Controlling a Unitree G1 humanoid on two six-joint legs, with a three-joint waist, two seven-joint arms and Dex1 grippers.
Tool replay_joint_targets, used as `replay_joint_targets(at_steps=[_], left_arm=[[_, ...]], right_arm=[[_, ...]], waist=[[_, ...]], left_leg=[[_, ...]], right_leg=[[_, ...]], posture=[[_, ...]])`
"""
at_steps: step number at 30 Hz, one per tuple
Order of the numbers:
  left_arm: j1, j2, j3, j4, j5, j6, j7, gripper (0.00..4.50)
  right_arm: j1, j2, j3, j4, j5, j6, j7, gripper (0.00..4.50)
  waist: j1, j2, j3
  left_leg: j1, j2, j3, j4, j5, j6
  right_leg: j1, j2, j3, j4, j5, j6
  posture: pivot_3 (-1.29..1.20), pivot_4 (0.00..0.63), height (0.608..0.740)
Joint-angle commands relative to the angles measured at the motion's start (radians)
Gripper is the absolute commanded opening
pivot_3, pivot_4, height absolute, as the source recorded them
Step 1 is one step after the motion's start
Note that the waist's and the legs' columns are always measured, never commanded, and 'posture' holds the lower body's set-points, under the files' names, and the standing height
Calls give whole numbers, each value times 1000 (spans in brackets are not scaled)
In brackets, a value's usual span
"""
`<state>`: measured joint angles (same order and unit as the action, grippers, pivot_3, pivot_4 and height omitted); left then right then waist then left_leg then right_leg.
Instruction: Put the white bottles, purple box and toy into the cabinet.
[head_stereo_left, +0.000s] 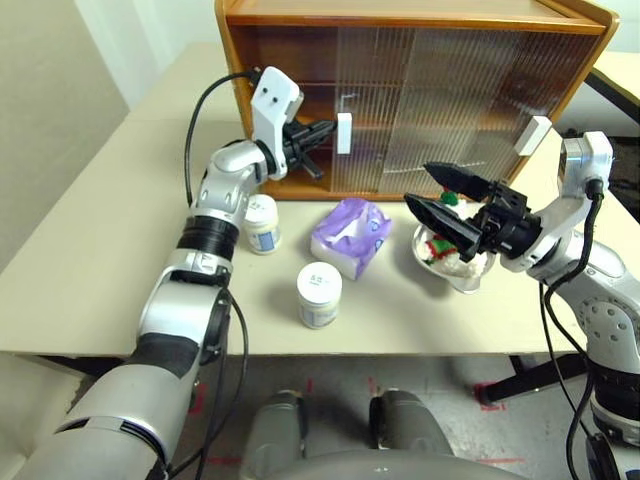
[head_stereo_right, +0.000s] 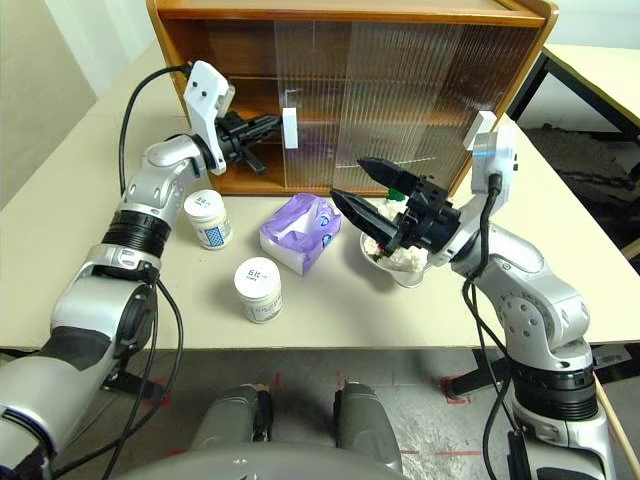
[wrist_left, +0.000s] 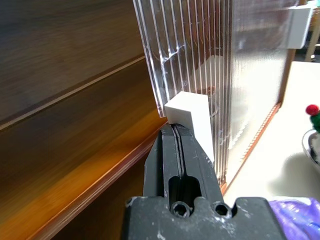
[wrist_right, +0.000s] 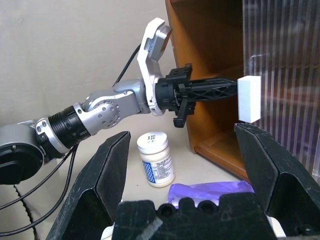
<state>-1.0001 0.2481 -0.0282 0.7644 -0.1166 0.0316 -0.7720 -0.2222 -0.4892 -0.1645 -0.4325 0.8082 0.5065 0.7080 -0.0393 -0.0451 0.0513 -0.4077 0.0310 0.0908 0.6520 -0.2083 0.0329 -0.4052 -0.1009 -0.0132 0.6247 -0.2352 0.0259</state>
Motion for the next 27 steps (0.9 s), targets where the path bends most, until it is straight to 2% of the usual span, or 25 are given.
replay_joint_targets(at_steps=[1,10,18,22,26,27], left_arm=[[-42,-29,-28,48,23,-31,-14,24],[-138,-85,-40,195,46,-107,-33,24],[-142,-129,-22,223,32,-116,-40,24],[-142,-117,-17,206,32,-112,-61,24],[-133,-42,47,105,-45,-11,-131,24],[-126,-18,61,75,-64,22,-150,402]], right_arm=[[10,2,-9,-24,5,-5,-13,4500],[60,17,-10,-66,-15,-13,-84,4500],[65,25,3,-82,-15,-6,-105,4500],[72,28,-4,-81,-19,-17,-108,4500],[77,19,-14,-65,-19,-23,-92,4500],[74,12,-14,-54,-24,-24,-82,4500]], waist=[[-3,0,0],[-19,0,0],[-28,0,0],[-28,0,0],[-41,0,0],[-48,0,0]], left_leg=[[0,0,0,0,0,0],[0,0,0,0,0,0],[0,0,0,0,0,0],[0,0,0,1,0,0],[-1,0,0,1,0,0],[-1,0,0,0,0,0]], right_leg=[[0,0,0,0,0,0],[0,0,0,0,0,0],[0,0,0,0,0,0],[0,0,0,0,0,1],[0,0,0,0,0,1],[-1,0,0,0,0,1]], posture=[[-117,0,740],[-139,0,740],[-179,0,740],[-186,0,740],[-167,0,740],[-155,0,740]])
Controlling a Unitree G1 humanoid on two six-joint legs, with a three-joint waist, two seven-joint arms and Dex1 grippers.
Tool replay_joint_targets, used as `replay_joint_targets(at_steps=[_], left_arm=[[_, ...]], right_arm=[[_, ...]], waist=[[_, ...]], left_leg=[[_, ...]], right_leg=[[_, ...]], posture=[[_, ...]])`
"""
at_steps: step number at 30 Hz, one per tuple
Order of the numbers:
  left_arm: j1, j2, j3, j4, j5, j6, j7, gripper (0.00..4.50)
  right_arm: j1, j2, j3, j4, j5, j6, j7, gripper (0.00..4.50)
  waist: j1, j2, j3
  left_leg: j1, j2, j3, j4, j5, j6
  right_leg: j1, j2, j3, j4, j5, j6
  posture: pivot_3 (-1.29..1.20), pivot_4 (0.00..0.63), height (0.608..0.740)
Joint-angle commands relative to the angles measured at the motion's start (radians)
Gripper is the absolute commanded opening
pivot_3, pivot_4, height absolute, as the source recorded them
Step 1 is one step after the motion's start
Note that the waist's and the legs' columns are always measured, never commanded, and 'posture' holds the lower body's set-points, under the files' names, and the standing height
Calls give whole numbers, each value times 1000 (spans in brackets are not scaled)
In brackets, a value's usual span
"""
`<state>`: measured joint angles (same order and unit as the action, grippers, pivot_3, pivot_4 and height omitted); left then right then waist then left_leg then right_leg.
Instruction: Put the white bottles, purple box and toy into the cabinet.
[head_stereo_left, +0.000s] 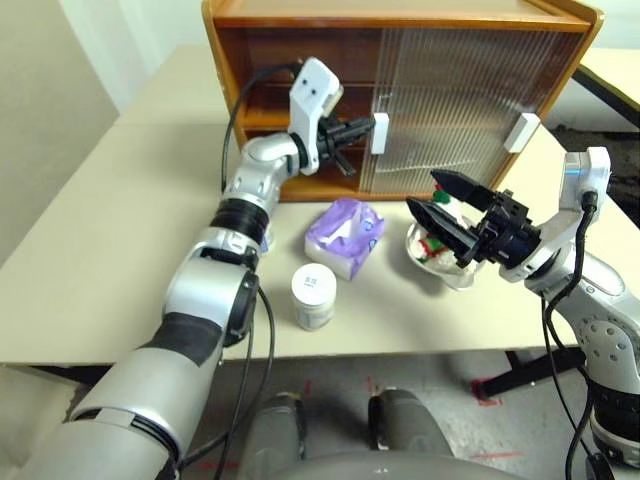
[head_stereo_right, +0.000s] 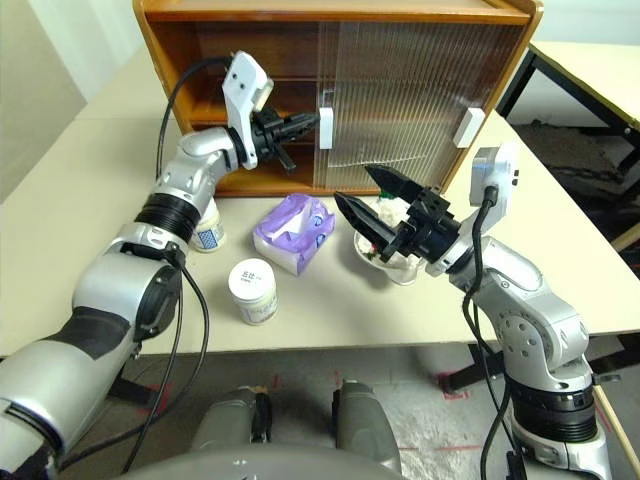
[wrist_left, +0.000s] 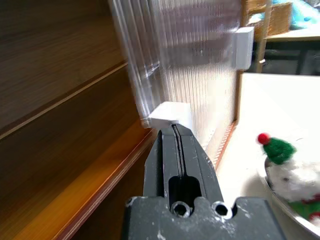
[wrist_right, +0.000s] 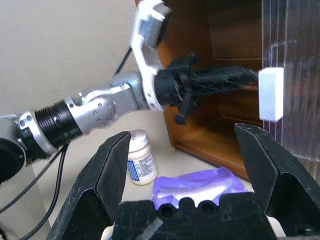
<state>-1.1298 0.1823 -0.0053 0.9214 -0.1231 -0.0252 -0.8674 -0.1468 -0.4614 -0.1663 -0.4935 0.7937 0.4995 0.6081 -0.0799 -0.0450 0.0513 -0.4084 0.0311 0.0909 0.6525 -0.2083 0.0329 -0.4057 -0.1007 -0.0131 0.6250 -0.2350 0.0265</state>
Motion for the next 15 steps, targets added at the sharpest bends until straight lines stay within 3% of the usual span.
replay_joint_targets(at_steps=[1,7,11,15], left_arm=[[13,71,49,-113,-75,113,-72,653],[104,271,96,-344,-162,308,-175,2849],[266,466,154,-557,-211,425,-229,4340],[428,595,204,-682,-234,479,-234,4429]], right_arm=[[-4,-22,-11,15,-14,-19,28,4500],[-24,-58,-5,83,-25,-26,101,4500],[-61,-79,16,134,-11,-14,186,4500],[-94,-103,51,171,-24,-14,278,4500]], waist=[[-13,0,0],[-37,1,0],[-34,1,0],[-13,1,0]], left_leg=[[0,0,0,0,0,0],[3,1,-2,-1,0,0],[3,1,-3,-1,0,0],[4,2,-2,-1,0,0]], right_leg=[[0,0,0,0,0,0],[0,1,2,2,0,0],[0,1,3,3,0,-1],[-1,1,4,3,1,-1]], posture=[[-155,0,740],[-69,0,740],[-21,0,740],[2,0,740]])
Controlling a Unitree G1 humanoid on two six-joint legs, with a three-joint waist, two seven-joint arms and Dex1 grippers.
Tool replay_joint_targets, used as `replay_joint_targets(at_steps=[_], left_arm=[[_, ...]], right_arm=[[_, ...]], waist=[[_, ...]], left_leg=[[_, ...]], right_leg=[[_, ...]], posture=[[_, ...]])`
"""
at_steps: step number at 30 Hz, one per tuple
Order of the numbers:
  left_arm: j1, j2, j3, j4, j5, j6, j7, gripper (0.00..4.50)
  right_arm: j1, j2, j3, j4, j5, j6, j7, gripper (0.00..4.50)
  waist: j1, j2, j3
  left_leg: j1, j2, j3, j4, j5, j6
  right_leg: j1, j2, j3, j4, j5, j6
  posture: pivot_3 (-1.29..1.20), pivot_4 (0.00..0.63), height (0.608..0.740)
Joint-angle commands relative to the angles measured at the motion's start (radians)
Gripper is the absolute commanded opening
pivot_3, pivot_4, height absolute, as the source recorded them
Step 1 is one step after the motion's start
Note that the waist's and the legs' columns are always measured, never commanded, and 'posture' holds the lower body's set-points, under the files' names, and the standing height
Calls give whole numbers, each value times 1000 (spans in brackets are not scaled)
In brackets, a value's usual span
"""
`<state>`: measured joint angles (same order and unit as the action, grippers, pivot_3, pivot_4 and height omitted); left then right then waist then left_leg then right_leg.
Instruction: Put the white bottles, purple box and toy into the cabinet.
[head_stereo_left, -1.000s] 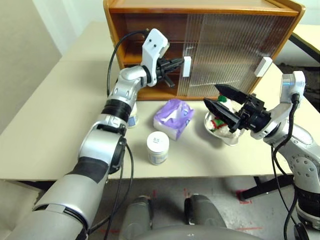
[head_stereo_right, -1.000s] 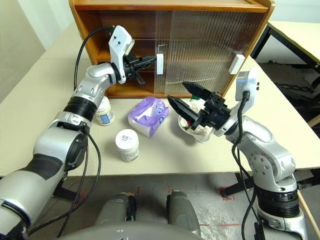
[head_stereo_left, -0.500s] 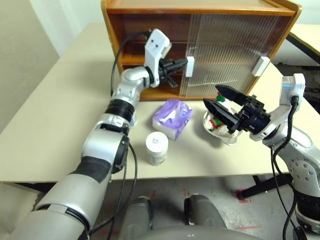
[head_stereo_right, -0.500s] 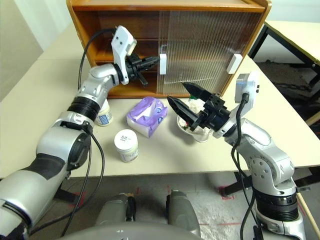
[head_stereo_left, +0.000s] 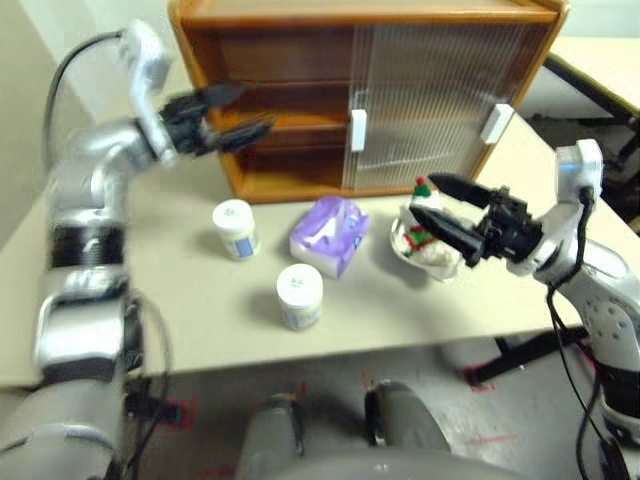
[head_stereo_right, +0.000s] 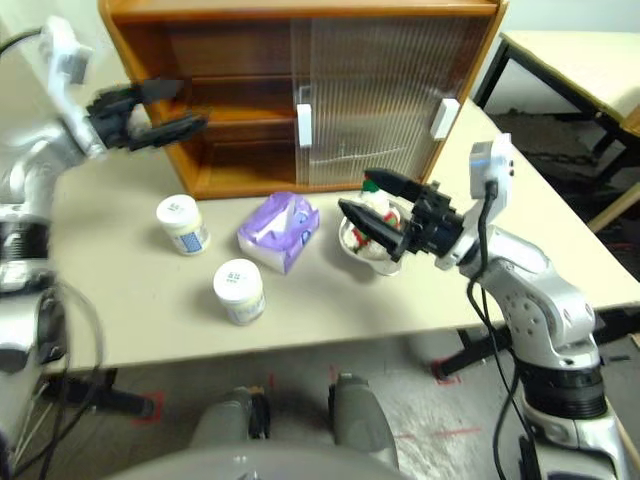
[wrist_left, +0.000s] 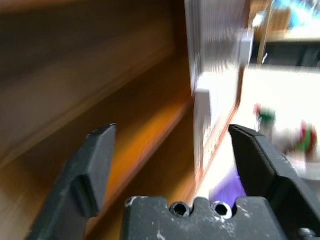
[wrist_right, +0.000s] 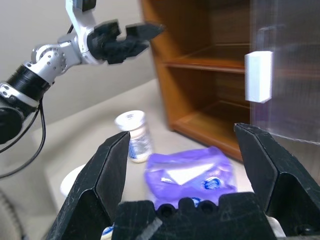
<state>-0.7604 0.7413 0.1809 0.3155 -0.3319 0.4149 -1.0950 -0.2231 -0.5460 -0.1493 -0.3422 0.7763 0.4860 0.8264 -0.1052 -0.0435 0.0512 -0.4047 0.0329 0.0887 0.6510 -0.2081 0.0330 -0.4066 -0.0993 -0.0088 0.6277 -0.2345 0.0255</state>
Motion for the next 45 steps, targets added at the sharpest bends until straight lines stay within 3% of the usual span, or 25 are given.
replay_joint_targets(at_steps=[1,5,8,18,33,45], left_arm=[[92,56,29,-95,-26,48,1,4429],[189,83,80,-150,-33,57,59,4429],[297,77,77,-218,-27,41,73,4429],[549,-27,43,-327,-37,-76,88,4429],[471,-104,-133,5,153,-375,121,4429],[349,-191,-224,151,211,-392,157,4429]], right_arm=[[-23,-23,46,28,-18,-2,77,4500],[-48,-10,87,69,-61,-14,88,4500],[-54,12,117,86,-112,-17,49,4500],[-25,53,146,50,-118,15,27,4500],[-39,53,125,37,-108,35,19,4500],[-43,43,112,27,-97,45,4,4500]], waist=[[22,-1,0],[72,-1,-1],[93,-1,-1],[103,1,-1],[123,3,-4],[120,4,-4]], left_leg=[[0,0,0,0,0,0],[0,-1,0,1,0,0],[0,-1,1,1,0,0],[-1,0,3,-1,0,0],[-1,0,4,-1,0,0],[-1,0,4,0,0,0]], right_leg=[[0,0,0,0,0,0],[0,-2,-1,-1,0,-1],[-1,-4,-2,-2,-6,-13],[-1,-5,0,-2,-5,-17],[-2,-4,-1,-2,-5,-17],[-1,-3,-1,-2,-4,-15]], posture=[[10,0,740],[44,0,740],[49,0,740],[57,2,740],[36,0,740],[24,0,740]])
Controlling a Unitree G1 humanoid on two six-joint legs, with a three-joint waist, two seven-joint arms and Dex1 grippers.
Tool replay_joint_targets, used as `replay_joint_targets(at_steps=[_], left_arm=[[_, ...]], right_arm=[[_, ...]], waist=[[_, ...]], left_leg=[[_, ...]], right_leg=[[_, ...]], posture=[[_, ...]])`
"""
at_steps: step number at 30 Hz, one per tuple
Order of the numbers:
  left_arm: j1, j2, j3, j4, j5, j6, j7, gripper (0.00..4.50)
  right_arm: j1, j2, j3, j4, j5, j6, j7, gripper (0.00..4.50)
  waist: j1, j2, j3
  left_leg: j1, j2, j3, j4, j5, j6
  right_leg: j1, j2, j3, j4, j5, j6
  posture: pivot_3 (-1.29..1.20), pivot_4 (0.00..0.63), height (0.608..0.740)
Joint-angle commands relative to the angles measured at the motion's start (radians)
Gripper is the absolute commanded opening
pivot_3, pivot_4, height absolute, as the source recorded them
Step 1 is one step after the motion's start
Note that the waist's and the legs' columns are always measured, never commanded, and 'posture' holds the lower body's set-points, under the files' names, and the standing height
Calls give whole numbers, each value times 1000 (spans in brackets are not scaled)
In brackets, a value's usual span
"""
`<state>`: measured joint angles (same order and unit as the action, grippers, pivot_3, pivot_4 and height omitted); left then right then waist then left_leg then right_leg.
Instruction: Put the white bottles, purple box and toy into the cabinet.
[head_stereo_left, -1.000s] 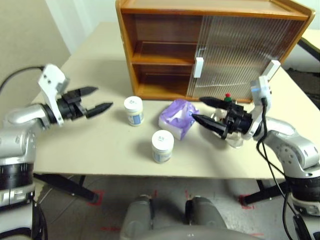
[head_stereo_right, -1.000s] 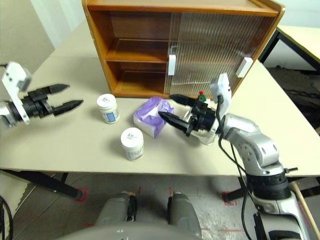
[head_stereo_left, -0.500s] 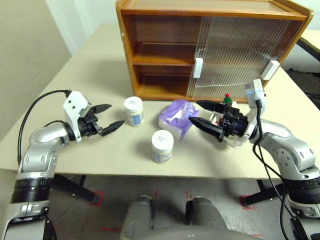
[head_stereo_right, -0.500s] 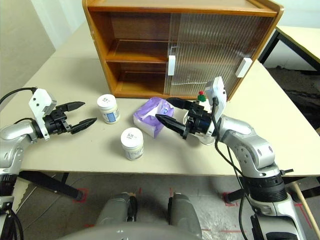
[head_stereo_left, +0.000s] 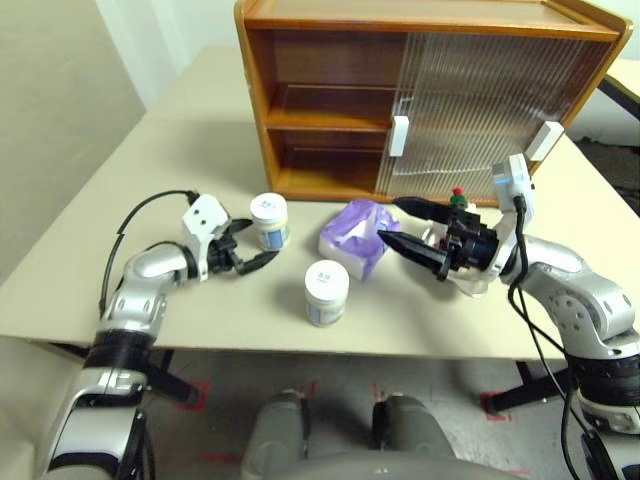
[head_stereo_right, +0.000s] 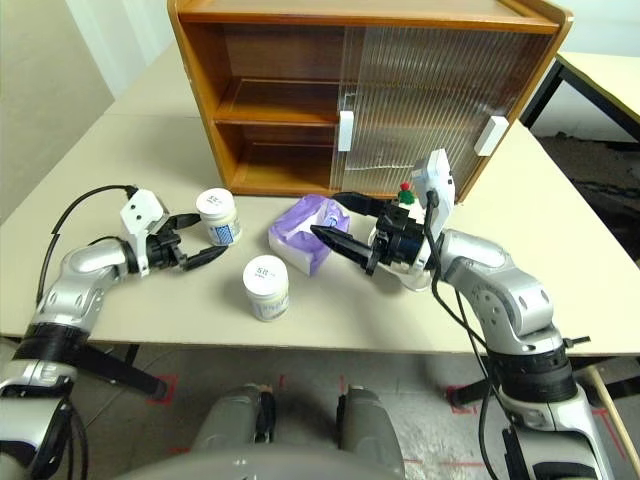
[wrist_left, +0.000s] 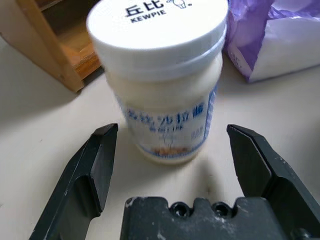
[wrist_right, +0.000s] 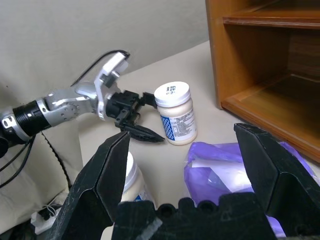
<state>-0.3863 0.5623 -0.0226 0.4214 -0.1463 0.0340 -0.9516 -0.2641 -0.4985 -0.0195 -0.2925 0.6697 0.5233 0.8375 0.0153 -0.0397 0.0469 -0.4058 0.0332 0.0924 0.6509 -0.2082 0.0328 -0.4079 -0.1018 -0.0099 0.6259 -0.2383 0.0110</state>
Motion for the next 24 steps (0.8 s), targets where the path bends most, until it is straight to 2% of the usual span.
replay_joint_targets(at_steps=[1,14,18,24], left_arm=[[-33,-19,-23,58,28,-13,15,4429],[-100,-86,-21,218,37,-31,42,4429],[-110,-100,-6,250,21,-44,39,3141],[-131,-112,11,258,9,-65,42,3126]], right_arm=[[-1,-4,-17,-26,10,8,-9,4500],[9,-6,-24,-53,20,19,-30,4500],[15,-9,-29,-60,24,21,-35,4500],[23,-11,-33,-67,25,25,-40,4500]], waist=[[-1,0,0],[-2,-1,-1],[-3,0,-1],[-3,0,-1]], left_leg=[[0,0,0,0,0,0],[0,0,0,1,0,0],[0,0,0,1,0,0],[0,0,0,1,0,0]], right_leg=[[0,0,0,0,0,0],[1,0,0,0,0,1],[1,0,0,0,0,1],[1,0,-1,0,0,1]], posture=[[19,0,740],[-2,0,740],[-5,0,740],[-9,0,740]])
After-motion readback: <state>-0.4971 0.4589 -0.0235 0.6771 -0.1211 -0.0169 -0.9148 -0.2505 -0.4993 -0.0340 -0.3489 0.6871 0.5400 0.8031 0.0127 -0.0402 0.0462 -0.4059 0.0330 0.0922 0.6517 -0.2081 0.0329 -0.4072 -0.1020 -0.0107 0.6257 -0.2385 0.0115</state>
